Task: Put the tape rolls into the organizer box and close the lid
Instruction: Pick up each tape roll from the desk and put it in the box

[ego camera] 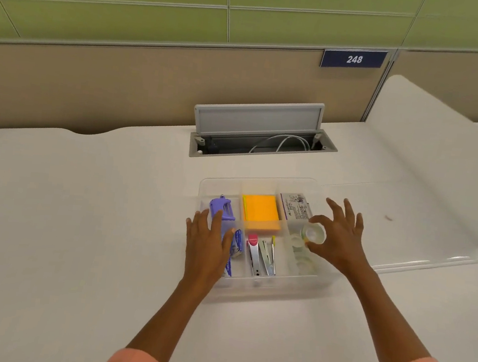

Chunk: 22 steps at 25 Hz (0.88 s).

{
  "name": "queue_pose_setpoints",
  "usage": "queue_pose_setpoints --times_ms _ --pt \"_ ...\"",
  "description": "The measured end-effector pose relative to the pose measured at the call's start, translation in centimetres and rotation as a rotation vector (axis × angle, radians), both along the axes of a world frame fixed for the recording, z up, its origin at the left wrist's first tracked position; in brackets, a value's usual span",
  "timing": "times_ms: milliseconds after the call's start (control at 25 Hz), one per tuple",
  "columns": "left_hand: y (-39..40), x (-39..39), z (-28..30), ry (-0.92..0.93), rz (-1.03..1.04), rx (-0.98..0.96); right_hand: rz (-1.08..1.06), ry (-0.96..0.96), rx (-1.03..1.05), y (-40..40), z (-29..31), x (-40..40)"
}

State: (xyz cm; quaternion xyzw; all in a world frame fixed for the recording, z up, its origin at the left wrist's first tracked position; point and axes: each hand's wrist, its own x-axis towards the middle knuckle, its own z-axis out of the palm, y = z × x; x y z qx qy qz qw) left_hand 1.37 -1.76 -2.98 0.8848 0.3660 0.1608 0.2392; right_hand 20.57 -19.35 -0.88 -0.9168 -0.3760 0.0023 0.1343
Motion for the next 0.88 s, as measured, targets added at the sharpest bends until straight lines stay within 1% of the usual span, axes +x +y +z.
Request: queue_pose_setpoints --times_ms 120,280,440,880 --pt "-0.4 0.2 -0.8 0.065 -0.053 0.041 -0.012 0.022 -0.023 0.0 -0.9 0.2" --pt "-0.2 0.2 -1.0 0.058 0.000 -0.027 -0.047 0.069 -0.031 -0.3 -1.9 0.0" --pt "-0.4 0.2 -0.8 0.081 0.000 -0.034 -0.051 0.069 -0.022 -0.4 -2.2 -0.2" --pt "-0.5 0.1 -0.7 0.066 0.011 -0.050 -0.037 0.079 0.037 -0.4 -1.7 -0.6"
